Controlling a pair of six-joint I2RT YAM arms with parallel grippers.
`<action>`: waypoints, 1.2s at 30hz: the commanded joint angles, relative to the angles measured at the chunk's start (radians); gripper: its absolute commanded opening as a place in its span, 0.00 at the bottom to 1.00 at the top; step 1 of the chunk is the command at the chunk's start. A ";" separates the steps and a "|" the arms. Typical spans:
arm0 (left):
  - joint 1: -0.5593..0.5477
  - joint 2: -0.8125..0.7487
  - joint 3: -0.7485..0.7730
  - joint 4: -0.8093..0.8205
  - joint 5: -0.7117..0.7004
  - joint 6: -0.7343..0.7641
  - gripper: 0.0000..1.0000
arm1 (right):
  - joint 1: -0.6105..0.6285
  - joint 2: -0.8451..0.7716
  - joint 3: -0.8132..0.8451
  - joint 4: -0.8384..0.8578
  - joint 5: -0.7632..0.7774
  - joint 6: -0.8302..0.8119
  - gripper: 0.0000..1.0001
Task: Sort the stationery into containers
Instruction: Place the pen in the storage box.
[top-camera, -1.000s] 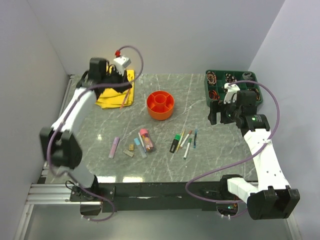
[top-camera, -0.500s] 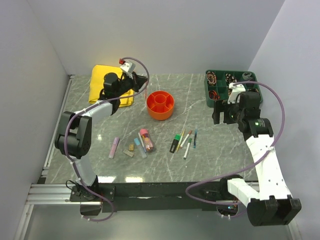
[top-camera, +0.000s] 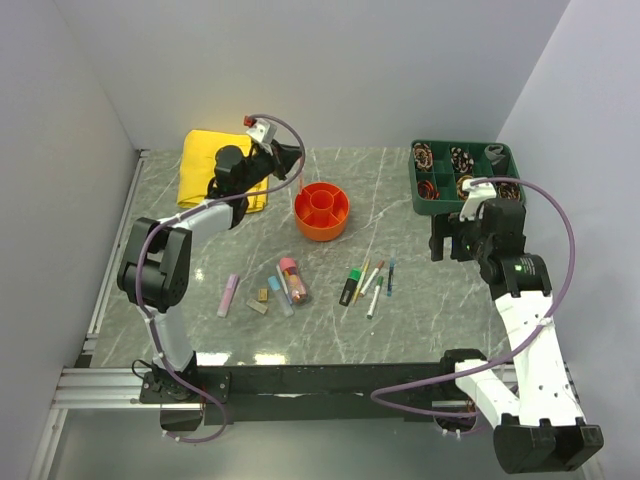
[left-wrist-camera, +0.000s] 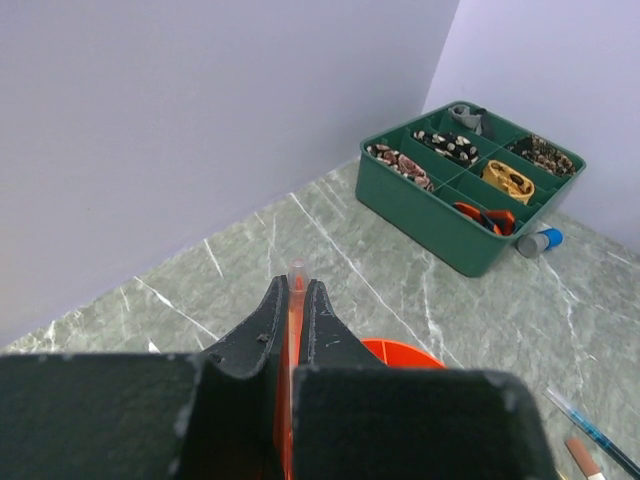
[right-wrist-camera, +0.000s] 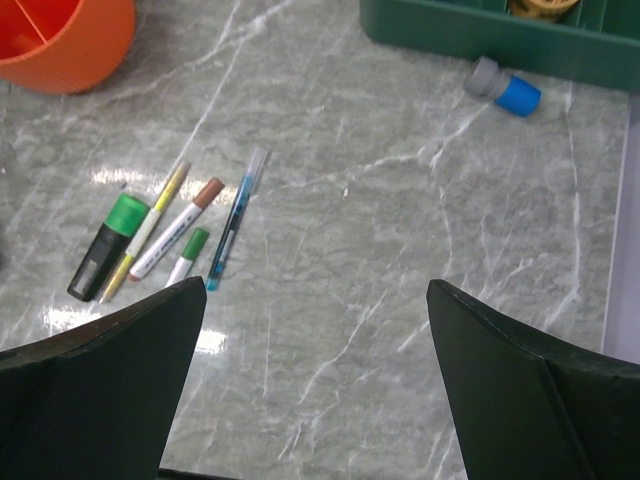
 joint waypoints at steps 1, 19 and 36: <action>-0.018 -0.007 -0.033 0.049 -0.011 0.006 0.01 | -0.006 -0.015 -0.018 0.000 -0.002 0.003 1.00; -0.015 -0.117 -0.066 -0.167 -0.080 0.072 0.55 | -0.006 0.089 -0.001 0.059 -0.175 0.197 0.97; 0.132 -0.769 -0.240 -0.903 -0.379 0.130 0.77 | 0.266 0.510 0.057 0.150 -0.162 0.601 0.65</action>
